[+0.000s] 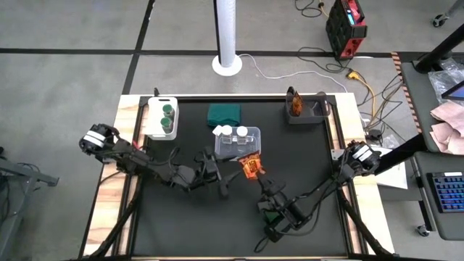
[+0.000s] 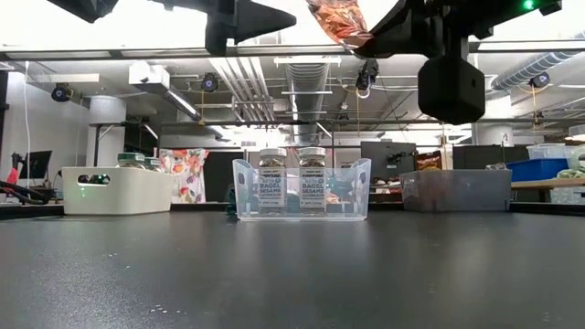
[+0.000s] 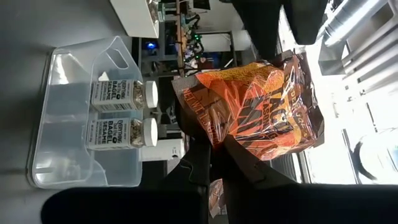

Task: Sort spices by type
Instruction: Put the spice pack into the black bin

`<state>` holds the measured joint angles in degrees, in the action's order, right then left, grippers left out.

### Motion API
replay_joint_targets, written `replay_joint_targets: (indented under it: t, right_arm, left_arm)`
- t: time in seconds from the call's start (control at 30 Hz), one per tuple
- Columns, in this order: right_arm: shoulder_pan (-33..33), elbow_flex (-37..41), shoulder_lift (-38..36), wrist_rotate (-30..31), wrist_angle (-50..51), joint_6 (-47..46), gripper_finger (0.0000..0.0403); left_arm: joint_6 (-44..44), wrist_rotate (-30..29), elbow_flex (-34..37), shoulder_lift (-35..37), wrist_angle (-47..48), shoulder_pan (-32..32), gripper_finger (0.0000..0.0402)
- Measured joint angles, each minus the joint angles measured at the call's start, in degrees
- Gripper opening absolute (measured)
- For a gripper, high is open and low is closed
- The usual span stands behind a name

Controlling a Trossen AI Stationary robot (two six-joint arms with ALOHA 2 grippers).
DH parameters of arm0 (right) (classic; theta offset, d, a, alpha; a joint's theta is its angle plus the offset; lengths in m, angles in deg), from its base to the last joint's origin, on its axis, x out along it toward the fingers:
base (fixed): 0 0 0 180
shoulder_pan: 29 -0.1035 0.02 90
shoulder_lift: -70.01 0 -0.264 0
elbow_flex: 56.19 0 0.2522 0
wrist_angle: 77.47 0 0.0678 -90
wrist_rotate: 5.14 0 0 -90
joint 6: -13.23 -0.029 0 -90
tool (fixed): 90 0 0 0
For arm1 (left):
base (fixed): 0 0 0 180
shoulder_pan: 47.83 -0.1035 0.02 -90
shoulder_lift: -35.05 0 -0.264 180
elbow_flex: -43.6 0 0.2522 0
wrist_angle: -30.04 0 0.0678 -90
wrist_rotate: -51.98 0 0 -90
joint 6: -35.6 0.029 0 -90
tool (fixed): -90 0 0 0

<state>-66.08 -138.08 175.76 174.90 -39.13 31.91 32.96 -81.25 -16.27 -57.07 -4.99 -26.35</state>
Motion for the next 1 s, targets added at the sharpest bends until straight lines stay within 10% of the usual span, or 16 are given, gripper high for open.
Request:
replay_joint_targets:
  t: [0.67, 1.0]
  right_arm:
    - [0.7, -5.1, 0.0, -0.1, -1.3, 4.3, 0.0012]
    - [0.7, -5.5, 0.1, -2.0, -1.4, 1.6, 0.0013]
  left_arm:
    - [-1.8, 11.4, -2.6, -2.5, -0.9, -3.5, 0.0231]
    - [2.6, 11.7, -6.1, -5.0, 0.7, -3.5, 0.0039]
